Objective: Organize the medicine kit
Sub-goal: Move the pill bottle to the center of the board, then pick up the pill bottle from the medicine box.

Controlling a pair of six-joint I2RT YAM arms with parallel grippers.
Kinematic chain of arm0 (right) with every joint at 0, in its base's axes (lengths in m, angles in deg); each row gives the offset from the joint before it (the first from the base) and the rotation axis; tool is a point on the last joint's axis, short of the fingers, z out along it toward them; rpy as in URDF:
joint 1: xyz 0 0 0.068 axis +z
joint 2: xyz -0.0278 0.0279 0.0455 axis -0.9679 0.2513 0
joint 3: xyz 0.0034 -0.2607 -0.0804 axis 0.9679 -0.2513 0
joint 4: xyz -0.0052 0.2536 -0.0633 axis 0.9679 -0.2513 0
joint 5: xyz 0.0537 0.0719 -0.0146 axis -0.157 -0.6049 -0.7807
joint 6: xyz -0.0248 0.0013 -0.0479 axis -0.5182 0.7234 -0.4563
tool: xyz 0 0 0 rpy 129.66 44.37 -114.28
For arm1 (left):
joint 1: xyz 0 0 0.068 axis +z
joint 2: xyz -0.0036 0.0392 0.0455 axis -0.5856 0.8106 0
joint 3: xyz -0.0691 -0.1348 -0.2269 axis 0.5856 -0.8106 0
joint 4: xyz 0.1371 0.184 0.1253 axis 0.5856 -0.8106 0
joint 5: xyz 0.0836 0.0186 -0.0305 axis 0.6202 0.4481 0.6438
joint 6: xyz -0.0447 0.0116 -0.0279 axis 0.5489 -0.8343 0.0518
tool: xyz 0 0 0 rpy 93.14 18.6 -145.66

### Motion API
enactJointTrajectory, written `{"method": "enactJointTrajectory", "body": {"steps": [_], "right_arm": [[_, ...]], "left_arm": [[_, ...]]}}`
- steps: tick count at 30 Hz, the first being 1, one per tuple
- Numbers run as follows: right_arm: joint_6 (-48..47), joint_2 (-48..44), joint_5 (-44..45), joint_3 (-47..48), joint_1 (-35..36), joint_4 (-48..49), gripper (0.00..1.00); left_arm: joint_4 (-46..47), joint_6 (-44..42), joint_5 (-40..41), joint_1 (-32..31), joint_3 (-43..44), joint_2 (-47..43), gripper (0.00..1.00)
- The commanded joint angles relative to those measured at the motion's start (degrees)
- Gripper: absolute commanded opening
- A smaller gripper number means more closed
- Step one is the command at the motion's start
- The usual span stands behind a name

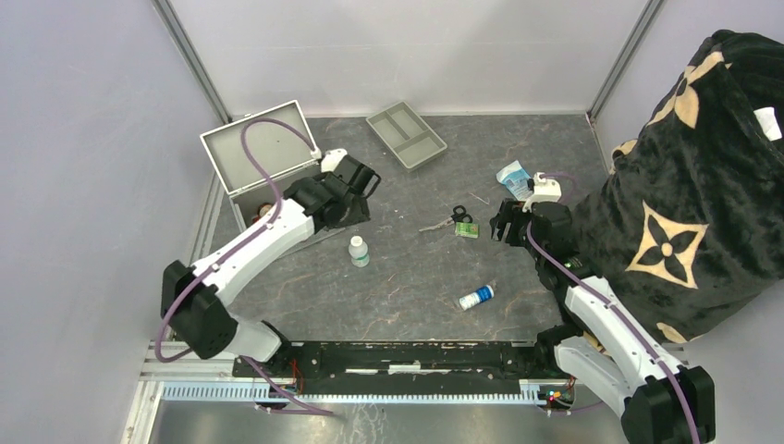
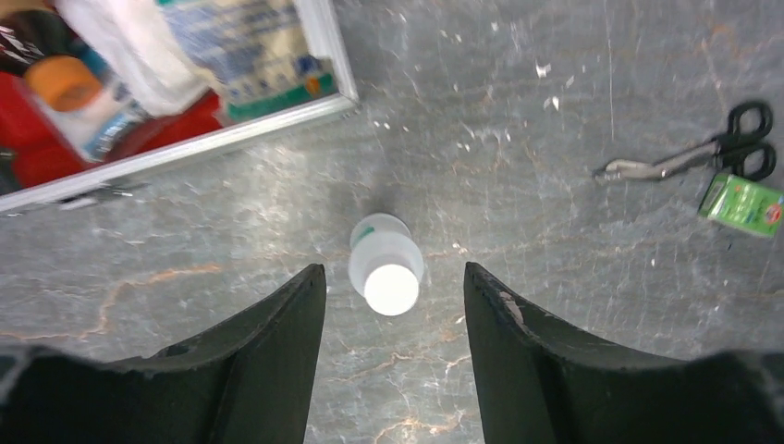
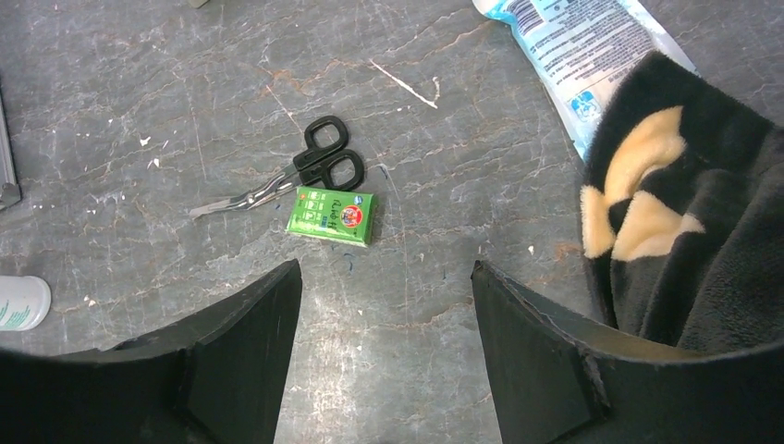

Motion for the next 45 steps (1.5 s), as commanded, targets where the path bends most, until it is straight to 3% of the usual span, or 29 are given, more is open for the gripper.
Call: {"method": "enactJointTrajectory", "body": {"steps": [1,6,14,26,35,45], "right_arm": [[-0.8,0.9,2.5,3.8,-0.2,1.2,0.74],[-1.3,5.0,2.4,6.5,-0.1,0.5,0.74],[-2.0,9.3,1.8,8.4,-0.2,0.2,0.74],[-3.3,11.1,3.0,8.6,-0.3,3.2,0.74],[-0.9,21.5,-9.9,13.4,0.3,4.1,0.73],[-2.9,17.5,-3.5,13.0,1.0,2.5,0.74]], "left_arm": [[-1.6,-4.0,4.5,6.5,2.1,-5.6,0.62],[1.4,-6.2,-2.4,22.7,-1.9,-10.2,0.58],[5.9,-8.9,-5.8,36.0,-2.0,-2.8,0.56],[9.5,-9.0,-4.5,42.4,1.8,13.4,0.52],[13.0,-11.3,-3.8,42.9,1.9,14.2,0.54],[13.1,-10.8,-6.0,43.6,0.5,16.2,0.55]]}}
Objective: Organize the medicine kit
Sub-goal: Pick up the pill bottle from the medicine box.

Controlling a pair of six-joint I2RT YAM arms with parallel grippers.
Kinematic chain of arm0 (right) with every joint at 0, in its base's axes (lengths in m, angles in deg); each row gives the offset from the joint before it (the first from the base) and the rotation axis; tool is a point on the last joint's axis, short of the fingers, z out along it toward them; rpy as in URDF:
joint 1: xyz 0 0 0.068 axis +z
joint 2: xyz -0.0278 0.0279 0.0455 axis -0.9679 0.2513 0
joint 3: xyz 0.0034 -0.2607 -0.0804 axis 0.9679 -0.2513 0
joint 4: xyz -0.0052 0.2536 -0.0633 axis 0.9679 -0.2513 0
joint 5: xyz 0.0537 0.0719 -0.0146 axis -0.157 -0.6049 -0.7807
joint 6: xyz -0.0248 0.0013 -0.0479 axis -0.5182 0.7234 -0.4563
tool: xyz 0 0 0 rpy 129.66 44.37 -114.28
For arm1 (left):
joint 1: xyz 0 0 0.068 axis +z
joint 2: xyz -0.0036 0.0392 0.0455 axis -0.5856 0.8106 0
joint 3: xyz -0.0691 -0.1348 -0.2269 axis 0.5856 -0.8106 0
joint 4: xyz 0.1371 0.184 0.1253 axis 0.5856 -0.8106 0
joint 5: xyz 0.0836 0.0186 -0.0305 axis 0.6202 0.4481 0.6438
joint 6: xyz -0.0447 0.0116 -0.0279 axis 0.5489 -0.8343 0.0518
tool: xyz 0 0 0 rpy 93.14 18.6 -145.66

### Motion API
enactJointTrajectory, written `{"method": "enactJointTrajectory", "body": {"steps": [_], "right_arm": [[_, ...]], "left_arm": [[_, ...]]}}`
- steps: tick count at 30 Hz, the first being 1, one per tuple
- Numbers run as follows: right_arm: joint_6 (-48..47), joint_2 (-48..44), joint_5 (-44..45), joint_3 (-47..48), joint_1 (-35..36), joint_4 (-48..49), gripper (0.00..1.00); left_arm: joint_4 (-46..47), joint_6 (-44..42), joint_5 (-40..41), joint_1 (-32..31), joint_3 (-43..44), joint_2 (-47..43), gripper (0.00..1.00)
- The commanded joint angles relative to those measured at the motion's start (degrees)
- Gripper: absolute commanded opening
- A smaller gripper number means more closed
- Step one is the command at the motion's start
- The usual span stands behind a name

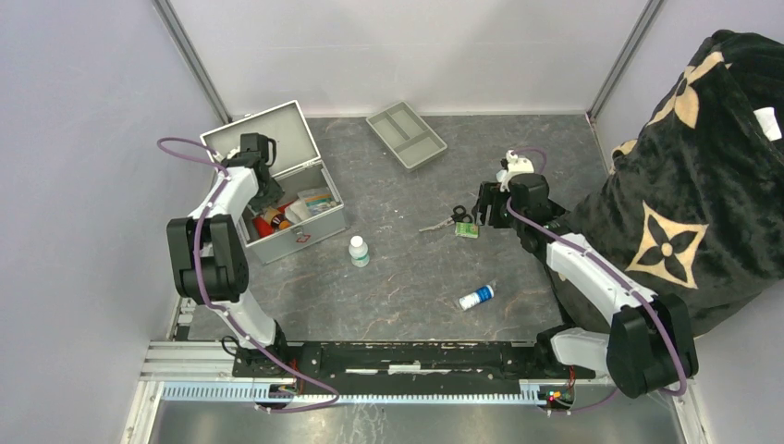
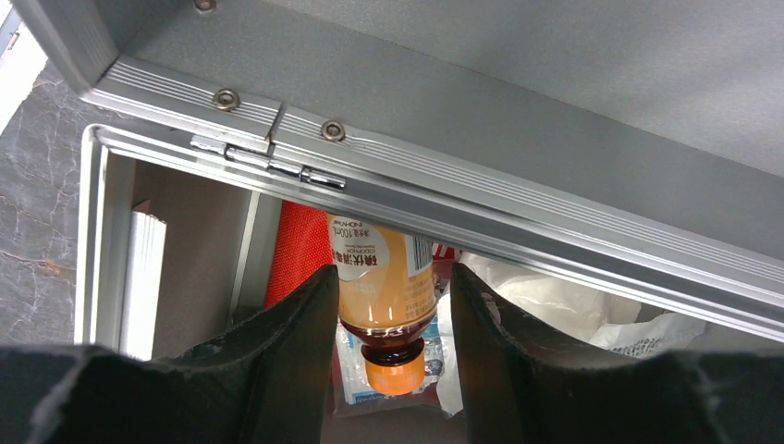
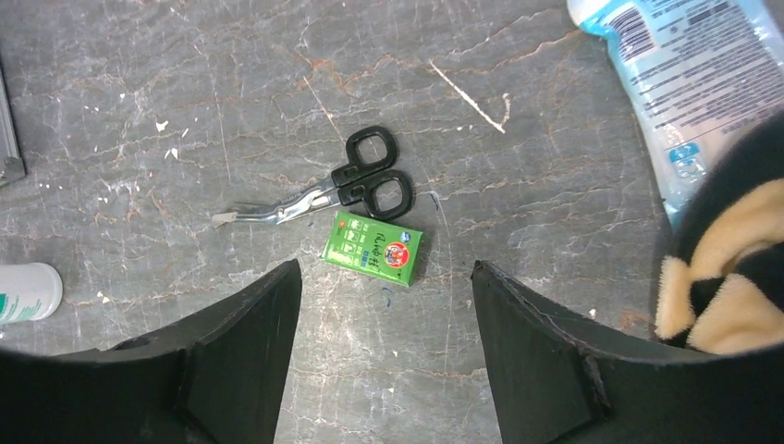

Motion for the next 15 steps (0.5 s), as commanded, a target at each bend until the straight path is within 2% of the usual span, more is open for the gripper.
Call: {"method": "enactJointTrajectory", "body": {"steps": [1,6,15], "right_arm": [[-0.5,-3.4,2.7,1.6,0.1,1.0,0.74],[0.0,-4.6,1.6,0.6,0.1,1.7,0.74],[1.5,-8.4,0.9,-1.7,0.1,2.7,0.74]], "left_arm": [[1.1,-2.0,0.0,0.4,0.2,0.7,0.55],[0.8,-1.7,1.1,0.4,-0.7,-0.4,0.58],[0.8,-1.1,-1.4,0.4,-1.4,5.6,0.57]]}}
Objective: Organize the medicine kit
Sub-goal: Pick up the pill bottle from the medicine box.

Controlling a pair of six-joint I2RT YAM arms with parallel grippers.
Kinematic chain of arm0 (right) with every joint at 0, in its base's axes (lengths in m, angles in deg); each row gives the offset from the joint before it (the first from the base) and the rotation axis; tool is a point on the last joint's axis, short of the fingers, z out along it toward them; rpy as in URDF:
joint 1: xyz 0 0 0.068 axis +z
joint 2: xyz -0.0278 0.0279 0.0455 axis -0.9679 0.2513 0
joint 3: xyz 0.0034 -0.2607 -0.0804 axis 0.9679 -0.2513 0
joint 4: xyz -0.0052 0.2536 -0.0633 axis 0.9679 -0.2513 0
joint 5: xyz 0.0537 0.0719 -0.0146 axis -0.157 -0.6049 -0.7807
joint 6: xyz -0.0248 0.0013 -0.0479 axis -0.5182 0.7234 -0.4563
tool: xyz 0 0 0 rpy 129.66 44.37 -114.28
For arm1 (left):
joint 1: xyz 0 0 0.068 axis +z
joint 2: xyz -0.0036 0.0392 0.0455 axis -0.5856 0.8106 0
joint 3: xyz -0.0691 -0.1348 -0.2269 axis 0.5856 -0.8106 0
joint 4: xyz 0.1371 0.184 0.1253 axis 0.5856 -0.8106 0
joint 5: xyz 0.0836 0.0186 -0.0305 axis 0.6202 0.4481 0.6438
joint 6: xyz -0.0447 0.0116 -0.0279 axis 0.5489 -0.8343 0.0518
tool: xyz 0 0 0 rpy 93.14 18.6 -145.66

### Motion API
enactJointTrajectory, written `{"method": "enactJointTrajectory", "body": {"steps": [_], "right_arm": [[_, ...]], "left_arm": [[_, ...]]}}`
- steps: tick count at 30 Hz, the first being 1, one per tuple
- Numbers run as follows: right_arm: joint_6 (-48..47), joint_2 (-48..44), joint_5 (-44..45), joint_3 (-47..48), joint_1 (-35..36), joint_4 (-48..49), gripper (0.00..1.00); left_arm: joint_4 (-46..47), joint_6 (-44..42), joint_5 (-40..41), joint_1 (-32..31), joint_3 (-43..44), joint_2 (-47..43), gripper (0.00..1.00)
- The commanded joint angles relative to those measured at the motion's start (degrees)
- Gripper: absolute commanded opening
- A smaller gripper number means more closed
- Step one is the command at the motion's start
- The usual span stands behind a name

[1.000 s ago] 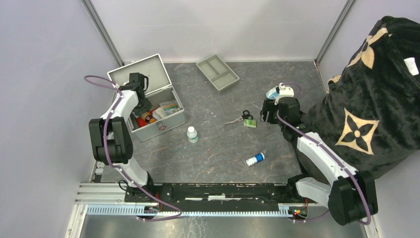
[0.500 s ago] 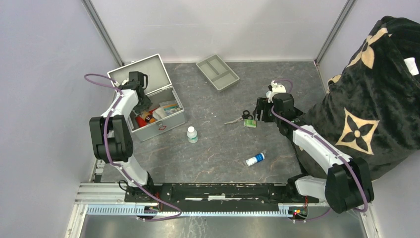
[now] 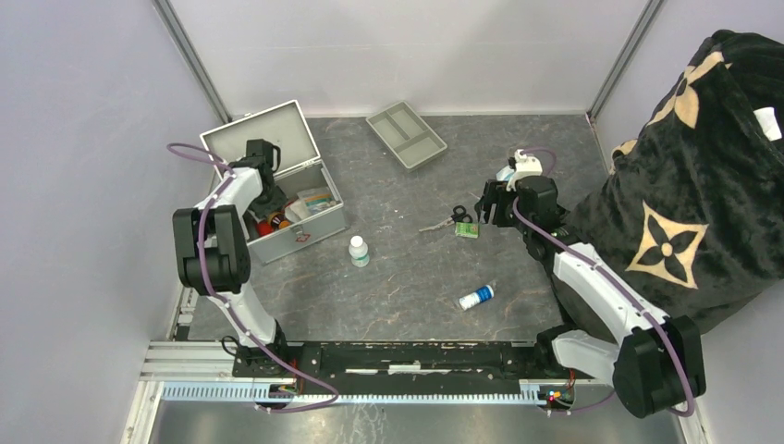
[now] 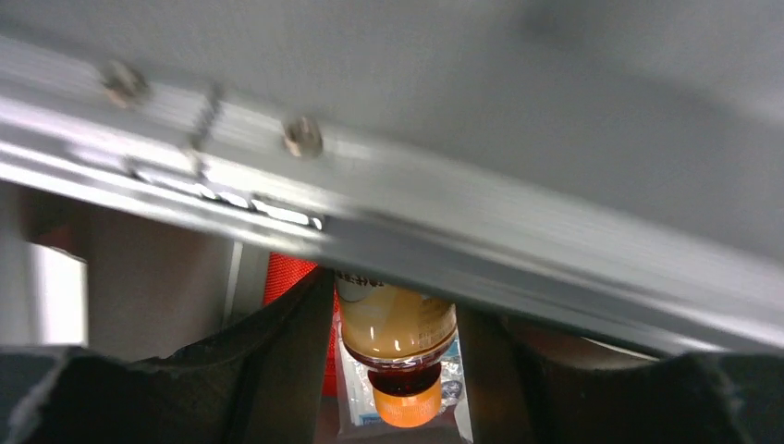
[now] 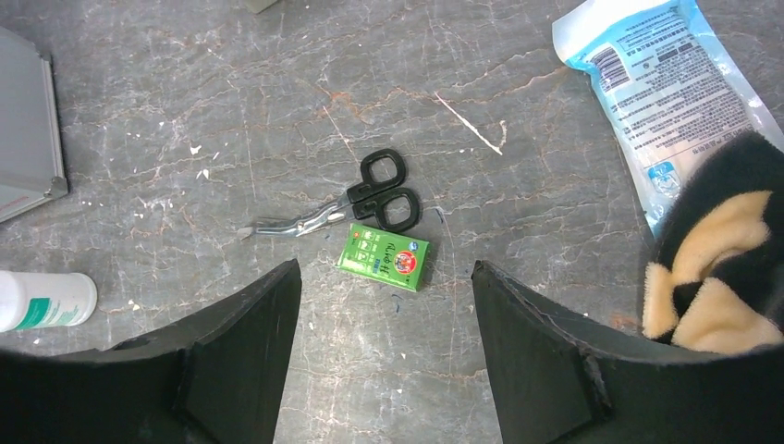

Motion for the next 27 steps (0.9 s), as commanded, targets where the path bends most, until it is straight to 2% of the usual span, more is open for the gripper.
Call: {"method": "enactJointTrajectory", "body": {"steps": [1,4,9,20,27], "right_arm": [[1.3,-3.4,0.0,-1.4,0.1,2.6,0.74],[1.8,-4.5,-0.1,-2.4,0.1,2.9,0.75],[2.0,-6.4,0.0,-3.2,0.1,2.9,0.75],[2.0,-7.9,0.1,-3.1,0.1,2.3,0.75],[2.2,-8.9,0.4,-3.0,0.1,1.8,0.75]], "left_arm": [[1.0,-1.0,-1.5,0.3,-0.7,2.6,0.55],[1.1,-1.0,-1.4,0.4,-0.6,3.1,0.50],[0.6,-0.8,-0.8,0.3,-0.4,1.0,0.32],[-1.5,-0.7,-0.2,0.0,0.2,-13.2,0.31],[-2.6,-1.3,-2.4,-0.7,0.9,-18.9,0.31]]}}
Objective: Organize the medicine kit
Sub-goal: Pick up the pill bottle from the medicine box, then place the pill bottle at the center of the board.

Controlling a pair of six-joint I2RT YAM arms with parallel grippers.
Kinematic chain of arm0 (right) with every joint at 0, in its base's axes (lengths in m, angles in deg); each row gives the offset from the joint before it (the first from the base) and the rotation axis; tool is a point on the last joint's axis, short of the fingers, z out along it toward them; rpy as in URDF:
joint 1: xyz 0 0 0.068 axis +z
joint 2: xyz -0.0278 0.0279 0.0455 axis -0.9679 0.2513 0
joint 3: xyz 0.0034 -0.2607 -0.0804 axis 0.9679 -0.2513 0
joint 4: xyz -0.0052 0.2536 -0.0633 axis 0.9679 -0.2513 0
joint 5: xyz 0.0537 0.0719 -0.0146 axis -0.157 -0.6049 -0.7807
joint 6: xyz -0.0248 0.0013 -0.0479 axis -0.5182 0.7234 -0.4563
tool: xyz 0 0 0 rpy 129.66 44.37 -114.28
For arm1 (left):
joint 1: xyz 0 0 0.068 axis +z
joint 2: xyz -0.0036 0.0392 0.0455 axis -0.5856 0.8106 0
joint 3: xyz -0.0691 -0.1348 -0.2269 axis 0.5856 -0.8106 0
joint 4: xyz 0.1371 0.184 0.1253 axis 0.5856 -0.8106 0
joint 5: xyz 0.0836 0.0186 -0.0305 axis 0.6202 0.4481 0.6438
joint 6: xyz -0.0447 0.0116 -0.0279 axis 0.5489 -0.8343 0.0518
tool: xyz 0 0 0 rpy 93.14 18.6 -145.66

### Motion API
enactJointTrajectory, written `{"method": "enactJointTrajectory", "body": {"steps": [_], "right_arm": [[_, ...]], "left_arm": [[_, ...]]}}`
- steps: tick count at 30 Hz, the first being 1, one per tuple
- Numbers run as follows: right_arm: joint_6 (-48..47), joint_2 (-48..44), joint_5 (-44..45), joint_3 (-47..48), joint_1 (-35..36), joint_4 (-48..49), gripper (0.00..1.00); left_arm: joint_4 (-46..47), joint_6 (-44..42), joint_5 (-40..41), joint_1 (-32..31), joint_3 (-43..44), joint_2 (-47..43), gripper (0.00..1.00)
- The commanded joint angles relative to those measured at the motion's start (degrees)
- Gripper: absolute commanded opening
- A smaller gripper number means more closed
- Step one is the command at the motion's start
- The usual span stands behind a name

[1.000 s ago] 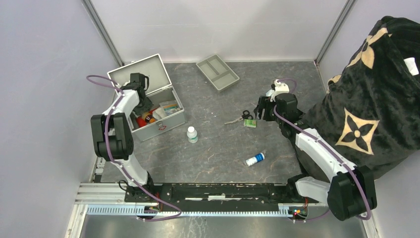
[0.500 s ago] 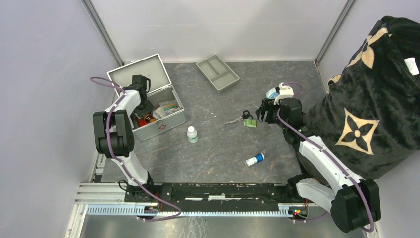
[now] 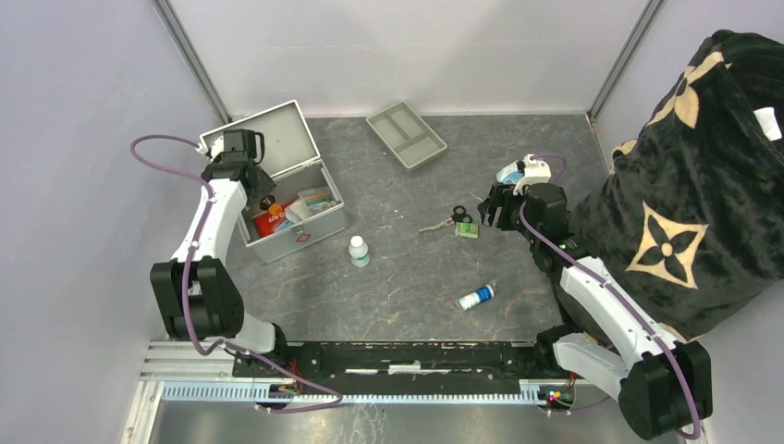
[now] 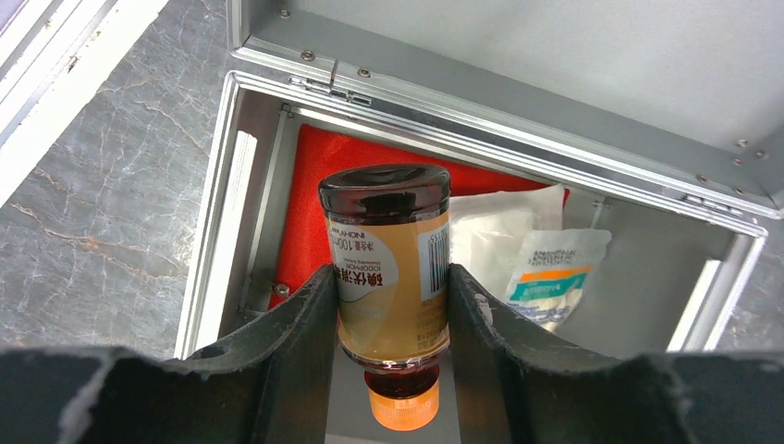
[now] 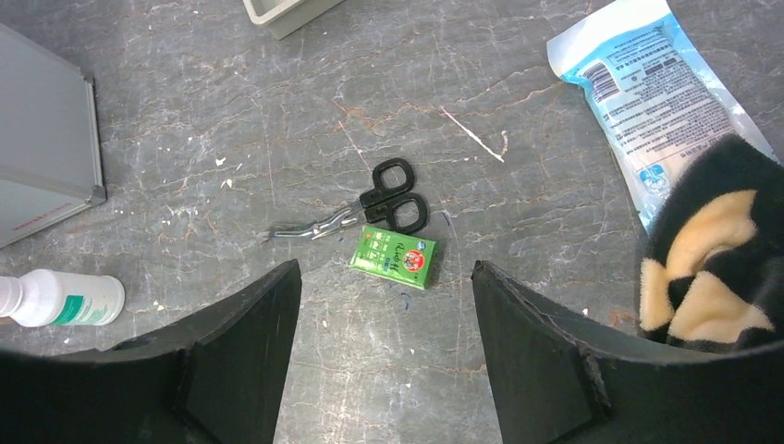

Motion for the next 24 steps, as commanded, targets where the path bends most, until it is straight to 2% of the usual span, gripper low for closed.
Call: {"method": "enactJointTrajectory", "body": {"steps": [1,4,7,13,18,24], "right_arm": [[0.7,-1.8,0.5,0.0,0.1,1.3,0.75],[0.8,-2.2,0.8,-0.3,0.1,1.2,0.74],[0.8,-2.5,0.9,-0.3,0.1,1.0,0.74],[1.3,-3.7,1.5,-0.3,0.1,0.1,0.74],[1.3,-4.8,2.5,-1.0,0.0,-0.6,0.75],[0.8,-4.9,3.1,-1.0,0.1,-1.4,0.75]], "left_arm": [[-0.4,-1.3,-2.0,-1.4,1.8,-4.0,0.31],[-0.8,-1.0,-2.0,-6.6,4.0,-5.8,0.31],[-1.7,0.9,-1.6,-14.3,8.7,-6.0,0.32],[1.7,2.0,-4.1,-28.4,13.6,-0.8,0.32],[6.5,1.6,-6.3,-36.0,13.8,7.0,0.32],[10.3,0.2,-8.0,-41.0,15.1,16.2,0.31]]}}
